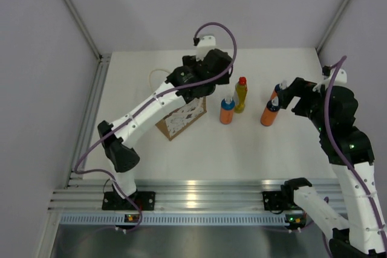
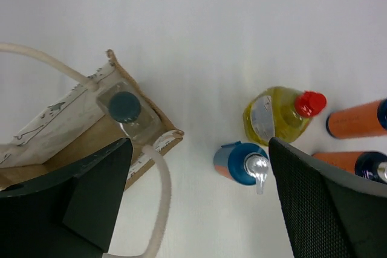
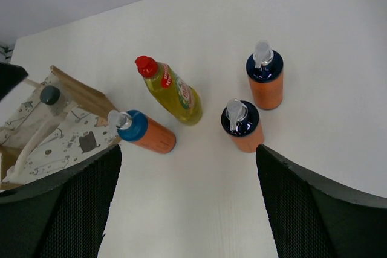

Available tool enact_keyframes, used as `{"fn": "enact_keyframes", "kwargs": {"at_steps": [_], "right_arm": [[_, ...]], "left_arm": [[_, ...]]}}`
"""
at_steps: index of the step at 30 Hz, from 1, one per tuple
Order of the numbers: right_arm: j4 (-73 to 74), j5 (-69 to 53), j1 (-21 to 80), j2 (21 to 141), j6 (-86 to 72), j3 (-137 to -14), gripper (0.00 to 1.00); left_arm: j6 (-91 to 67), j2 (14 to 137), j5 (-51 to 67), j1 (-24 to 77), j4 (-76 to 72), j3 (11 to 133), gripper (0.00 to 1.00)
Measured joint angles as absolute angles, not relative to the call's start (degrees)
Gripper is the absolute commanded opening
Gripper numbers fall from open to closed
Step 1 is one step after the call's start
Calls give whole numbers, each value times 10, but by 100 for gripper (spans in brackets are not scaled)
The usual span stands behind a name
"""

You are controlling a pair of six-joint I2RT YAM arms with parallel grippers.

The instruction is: Take the personal care products out of the canvas bag

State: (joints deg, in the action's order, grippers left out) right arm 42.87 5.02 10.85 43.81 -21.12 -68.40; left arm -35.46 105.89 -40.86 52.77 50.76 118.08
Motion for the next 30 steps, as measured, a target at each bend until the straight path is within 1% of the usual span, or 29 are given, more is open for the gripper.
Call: {"fn": "enact_keyframes", "kwargs": {"at_steps": [2, 6, 8, 10, 15, 19, 22, 30], "right_arm": [[429, 49, 109, 444, -211, -686, 88], [429, 47, 109, 452, -211, -687, 88], [429, 46, 109, 454, -211, -687, 88], [429, 46, 109, 454, -211, -687, 88], [429, 46, 109, 454, -209, -687, 88], [429, 46, 109, 454, -206, -687, 88], [429, 46, 109, 456, -206, -687, 88], [429, 46, 109, 473, -204, -687, 88]], "left_arm": [[-390, 1051, -408, 494, 530, 1185, 96], [-447, 1060, -382, 411, 571, 1185, 96], [-470, 1068, -368, 373, 580, 1173, 94], [-488, 1080, -355, 350, 592, 1159, 88], [-510, 1120, -324, 338, 606, 1155, 86], [-521, 1134, -309, 338, 609, 1153, 81], [-531, 1134, -303, 338, 612, 1152, 69], [-558, 1136, -286, 338, 611, 1137, 68]]}}
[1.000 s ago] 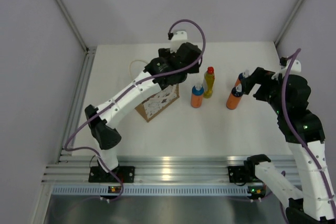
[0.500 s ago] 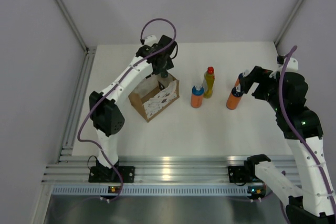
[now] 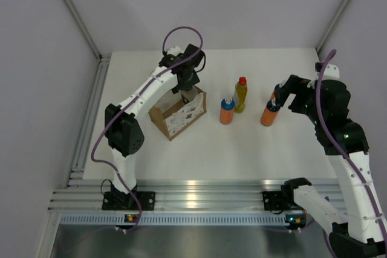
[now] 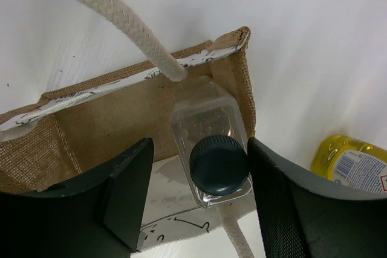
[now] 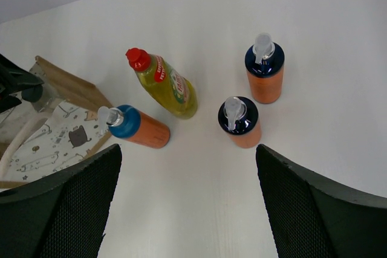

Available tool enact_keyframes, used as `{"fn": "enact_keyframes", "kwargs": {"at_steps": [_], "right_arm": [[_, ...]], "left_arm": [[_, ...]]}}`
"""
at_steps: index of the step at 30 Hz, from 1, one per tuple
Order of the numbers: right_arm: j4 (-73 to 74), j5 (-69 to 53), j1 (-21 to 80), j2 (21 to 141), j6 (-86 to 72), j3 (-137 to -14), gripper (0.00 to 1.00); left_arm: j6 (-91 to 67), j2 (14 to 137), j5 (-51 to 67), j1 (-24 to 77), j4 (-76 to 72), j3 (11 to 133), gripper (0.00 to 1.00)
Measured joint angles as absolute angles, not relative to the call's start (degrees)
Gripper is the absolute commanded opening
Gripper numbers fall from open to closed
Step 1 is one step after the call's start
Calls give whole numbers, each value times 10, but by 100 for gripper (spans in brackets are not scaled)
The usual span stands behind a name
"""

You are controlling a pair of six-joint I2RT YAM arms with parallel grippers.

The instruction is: Take the personal care products out of the canvas bag

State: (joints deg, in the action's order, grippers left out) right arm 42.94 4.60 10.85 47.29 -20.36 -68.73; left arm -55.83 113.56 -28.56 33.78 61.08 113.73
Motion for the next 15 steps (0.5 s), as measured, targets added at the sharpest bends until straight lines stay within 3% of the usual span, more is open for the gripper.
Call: {"fn": "enact_keyframes", "kwargs": {"at_steps": [15], "right_arm": [[429, 46, 109, 482, -192, -688, 89]], "left_arm": [[-568, 1158, -265, 338, 612, 1130, 63]]}}
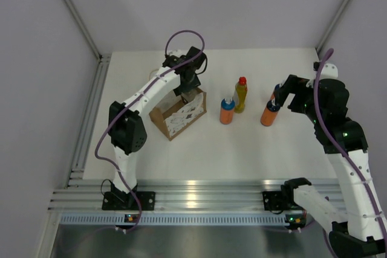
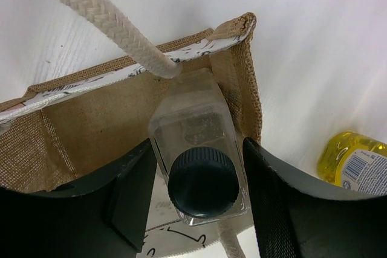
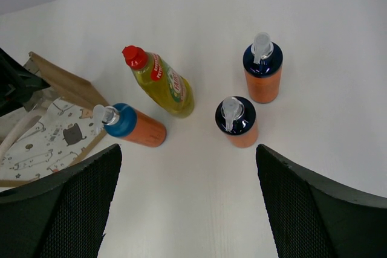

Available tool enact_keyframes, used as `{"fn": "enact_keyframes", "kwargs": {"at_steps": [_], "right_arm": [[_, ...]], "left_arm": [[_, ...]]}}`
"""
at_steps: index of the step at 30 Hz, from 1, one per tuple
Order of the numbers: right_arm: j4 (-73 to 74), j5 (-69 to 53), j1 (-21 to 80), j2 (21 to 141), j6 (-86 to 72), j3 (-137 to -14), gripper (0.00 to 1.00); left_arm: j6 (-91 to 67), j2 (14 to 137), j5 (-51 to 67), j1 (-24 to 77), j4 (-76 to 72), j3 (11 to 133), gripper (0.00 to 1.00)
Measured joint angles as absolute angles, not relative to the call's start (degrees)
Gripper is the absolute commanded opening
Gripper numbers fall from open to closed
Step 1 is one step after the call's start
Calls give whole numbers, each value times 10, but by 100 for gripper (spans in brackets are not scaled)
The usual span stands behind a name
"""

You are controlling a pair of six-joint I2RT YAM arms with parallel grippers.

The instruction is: Take the personal care products out of the canvas bag

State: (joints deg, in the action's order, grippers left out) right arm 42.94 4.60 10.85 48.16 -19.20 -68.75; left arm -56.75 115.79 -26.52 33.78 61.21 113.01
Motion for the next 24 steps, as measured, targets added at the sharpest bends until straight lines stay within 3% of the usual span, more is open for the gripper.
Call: {"fn": "enact_keyframes", "kwargs": {"at_steps": [24], "right_arm": [[431, 41, 109, 486, -180, -703, 89]], "left_arm": [[-565, 1178, -258, 338, 610, 1137, 59]]}}
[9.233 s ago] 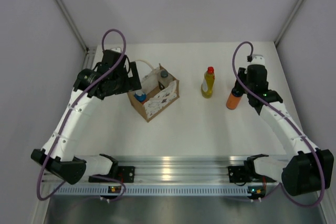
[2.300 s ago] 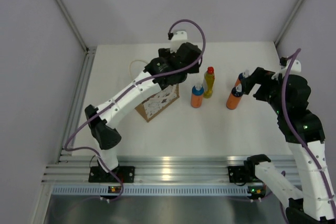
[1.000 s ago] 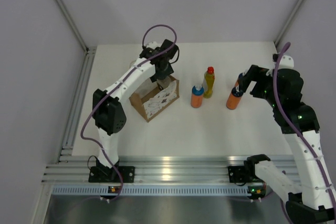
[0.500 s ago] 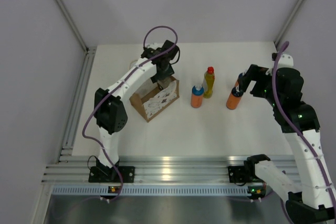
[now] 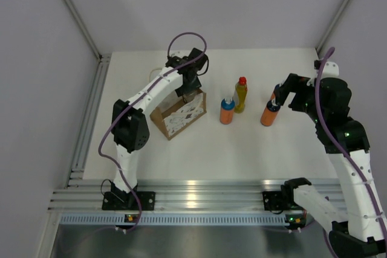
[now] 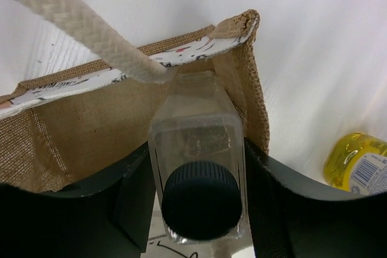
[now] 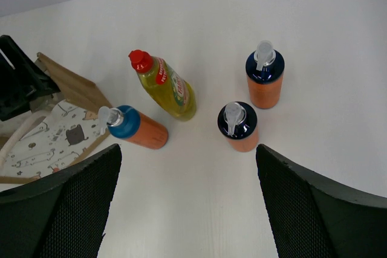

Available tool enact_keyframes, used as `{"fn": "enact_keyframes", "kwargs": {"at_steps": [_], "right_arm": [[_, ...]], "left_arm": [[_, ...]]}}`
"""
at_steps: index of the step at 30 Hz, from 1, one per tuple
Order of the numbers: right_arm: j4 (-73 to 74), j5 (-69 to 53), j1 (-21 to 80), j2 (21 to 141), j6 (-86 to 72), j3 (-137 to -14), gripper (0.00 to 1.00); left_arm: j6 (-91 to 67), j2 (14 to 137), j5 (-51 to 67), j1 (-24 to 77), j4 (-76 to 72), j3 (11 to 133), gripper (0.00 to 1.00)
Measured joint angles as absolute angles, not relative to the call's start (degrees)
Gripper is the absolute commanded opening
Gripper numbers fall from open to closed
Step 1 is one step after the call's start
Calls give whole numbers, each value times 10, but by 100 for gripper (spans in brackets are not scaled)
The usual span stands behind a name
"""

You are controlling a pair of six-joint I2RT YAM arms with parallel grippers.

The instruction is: Take the personal care products out of the canvas bag

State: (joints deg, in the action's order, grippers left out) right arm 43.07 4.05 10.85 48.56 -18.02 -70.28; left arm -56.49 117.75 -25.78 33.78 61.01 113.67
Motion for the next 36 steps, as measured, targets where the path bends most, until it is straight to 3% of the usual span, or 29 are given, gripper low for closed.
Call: {"fn": "enact_keyframes", "kwargs": {"at_steps": [7, 11, 12, 19, 36], "right_arm": [[431, 34, 109, 482, -180, -703, 89], [431, 33, 109, 480, -180, -703, 89], [431, 33, 109, 480, -179, -703, 89], [431, 33, 109, 480, -174, -703, 89], [431, 34, 109, 481, -170, -703, 90]], "left_arm": [[-565, 1206, -250, 338, 609, 1137, 57], [-563, 1209, -249, 338, 605, 1133, 37], [-562, 1209, -249, 338, 604, 1132, 26], [-558, 1209, -251, 339, 601, 1131, 0], [-473, 1194, -266, 344, 613, 1190, 0]]}}
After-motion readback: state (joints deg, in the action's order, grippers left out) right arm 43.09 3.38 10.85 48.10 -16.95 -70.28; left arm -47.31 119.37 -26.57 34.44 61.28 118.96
